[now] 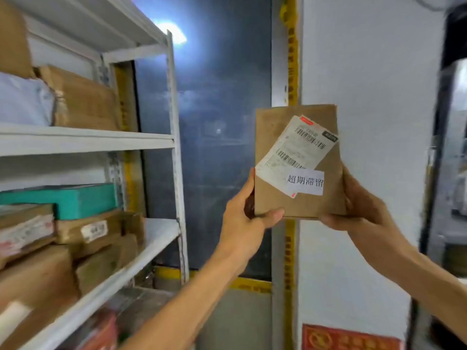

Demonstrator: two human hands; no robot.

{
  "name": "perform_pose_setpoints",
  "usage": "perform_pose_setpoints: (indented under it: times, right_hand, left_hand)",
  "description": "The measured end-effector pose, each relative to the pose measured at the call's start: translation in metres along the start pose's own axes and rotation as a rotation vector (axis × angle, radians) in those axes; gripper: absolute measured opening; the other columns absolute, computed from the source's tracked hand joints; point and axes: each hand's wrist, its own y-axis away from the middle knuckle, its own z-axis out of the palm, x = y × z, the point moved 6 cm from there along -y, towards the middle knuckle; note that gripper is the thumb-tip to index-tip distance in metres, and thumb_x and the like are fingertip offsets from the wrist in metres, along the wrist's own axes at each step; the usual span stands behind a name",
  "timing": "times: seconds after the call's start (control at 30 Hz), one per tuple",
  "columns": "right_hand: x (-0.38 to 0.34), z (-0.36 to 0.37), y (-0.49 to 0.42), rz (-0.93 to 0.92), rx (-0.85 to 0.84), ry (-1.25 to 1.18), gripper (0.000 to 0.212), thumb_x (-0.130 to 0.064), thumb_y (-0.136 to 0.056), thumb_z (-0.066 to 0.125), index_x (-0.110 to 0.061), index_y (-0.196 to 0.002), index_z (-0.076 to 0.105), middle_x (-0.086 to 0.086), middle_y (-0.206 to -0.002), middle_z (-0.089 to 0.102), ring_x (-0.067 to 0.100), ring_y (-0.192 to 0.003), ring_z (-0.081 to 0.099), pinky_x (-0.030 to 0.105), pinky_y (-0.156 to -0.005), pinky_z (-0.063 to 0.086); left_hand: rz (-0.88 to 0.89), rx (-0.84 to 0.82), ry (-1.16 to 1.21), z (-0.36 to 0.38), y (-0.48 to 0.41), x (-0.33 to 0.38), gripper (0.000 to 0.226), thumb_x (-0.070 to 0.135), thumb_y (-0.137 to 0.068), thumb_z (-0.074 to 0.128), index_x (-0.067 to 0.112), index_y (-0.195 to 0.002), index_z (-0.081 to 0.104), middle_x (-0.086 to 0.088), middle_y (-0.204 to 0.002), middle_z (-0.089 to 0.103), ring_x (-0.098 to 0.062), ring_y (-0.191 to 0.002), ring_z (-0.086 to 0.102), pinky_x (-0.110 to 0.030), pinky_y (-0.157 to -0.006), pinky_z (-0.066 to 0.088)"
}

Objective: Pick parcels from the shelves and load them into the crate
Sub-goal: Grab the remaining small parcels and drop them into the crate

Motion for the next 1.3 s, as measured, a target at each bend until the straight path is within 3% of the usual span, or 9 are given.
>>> perform_pose_setpoints:
  times: [0.13,0.3,0.57,0.7,0.77,0.93,1.13,1.2,1.3]
  right_hand:
    - [0.035,-0.089,0.051,0.133,0.172,0.079,0.098,0.025,-0.074,0.058,-0.033,-0.15,0.033,-0.011,-0.14,0.055,0.007,-0.131,0.049,0.018,-0.086,0.05]
    - [0.057,-0.174,0.124,0.259,0.411,0.228,0.096,0.021,-0.072,0.061,-0.033,-0.147,0.037,-0.009,-0.126,0.065,0.009,-0.119,0.06,0.027,-0.083,0.056]
    - [0.085,-0.267,0.235,0.482,0.7,0.389,0.092,0.024,-0.068,0.066,-0.024,-0.144,0.046,-0.014,-0.118,0.069,0.006,-0.109,0.064,0.023,-0.071,0.057]
    - [0.112,-0.301,0.282,0.614,0.814,0.462,0.092,0.017,-0.068,0.073,-0.022,-0.146,0.043,-0.006,-0.136,0.058,0.013,-0.127,0.053,0.02,-0.084,0.056]
    - [0.131,-0.318,0.304,0.675,0.878,0.488,0.095,0.014,-0.068,0.075,-0.02,-0.148,0.039,-0.003,-0.144,0.051,0.015,-0.132,0.047,0.017,-0.083,0.055]
    - [0.186,-0.359,0.341,0.843,1.009,0.566,0.096,0.007,-0.063,0.082,-0.019,-0.147,0.042,-0.007,-0.135,0.059,0.016,-0.126,0.052,0.038,-0.103,0.048]
    - [0.281,-0.394,0.386,0.936,1.229,0.515,0.079,-0.006,-0.062,0.088,-0.029,-0.13,0.057,-0.014,-0.113,0.07,0.008,-0.106,0.065,0.029,-0.089,0.055]
    - [0.317,-0.402,0.413,0.978,1.306,0.493,0.07,-0.005,-0.061,0.089,-0.028,-0.121,0.061,-0.011,-0.11,0.071,0.01,-0.103,0.067,0.027,-0.084,0.056]
    - [0.375,-0.414,0.465,1.085,1.379,0.418,0.071,0.001,-0.058,0.088,-0.024,-0.119,0.062,-0.011,-0.106,0.072,0.008,-0.098,0.067,0.022,-0.077,0.056]
  left_hand:
    - [-0.077,-0.159,0.123,0.105,-0.011,-0.054,0.085,-0.004,-0.079,0.073,0.028,-0.149,0.037,0.007,-0.125,0.066,-0.004,-0.113,0.062,-0.028,-0.095,0.053]
    - [-0.162,-0.386,0.204,0.221,-0.014,-0.098,0.087,-0.001,-0.077,0.076,0.025,-0.149,0.036,0.004,-0.121,0.069,-0.005,-0.106,0.066,-0.022,-0.087,0.055]
    - [-0.31,-0.673,0.33,0.376,0.03,-0.167,0.084,0.0,-0.078,0.075,0.019,-0.149,0.036,0.0,-0.129,0.063,-0.012,-0.114,0.06,-0.029,-0.095,0.053]
    - [-0.373,-0.84,0.369,0.443,0.053,-0.208,0.079,-0.001,-0.082,0.072,0.024,-0.149,0.037,0.004,-0.124,0.064,-0.006,-0.11,0.06,-0.019,-0.085,0.055]
    - [-0.402,-0.924,0.385,0.477,0.061,-0.233,0.077,-0.001,-0.083,0.071,0.024,-0.148,0.038,0.004,-0.123,0.065,-0.003,-0.107,0.061,-0.017,-0.081,0.054]
    - [-0.481,-1.097,0.416,0.558,0.065,-0.304,0.077,-0.008,-0.08,0.069,0.021,-0.146,0.042,0.003,-0.119,0.067,-0.004,-0.103,0.064,-0.016,-0.078,0.054]
    - [-0.538,-1.265,0.372,0.642,0.071,-0.406,0.072,-0.01,-0.076,0.072,0.036,-0.129,0.054,0.017,-0.111,0.07,0.001,-0.104,0.064,-0.018,-0.085,0.052]
    - [-0.56,-1.331,0.332,0.667,0.086,-0.439,0.072,-0.013,-0.075,0.071,0.043,-0.118,0.054,0.024,-0.107,0.07,0.003,-0.105,0.063,-0.016,-0.086,0.051]
    - [-0.638,-1.404,0.27,0.704,0.123,-0.495,0.079,-0.016,-0.073,0.071,0.044,-0.119,0.05,0.027,-0.104,0.069,0.006,-0.103,0.063,-0.013,-0.083,0.05]
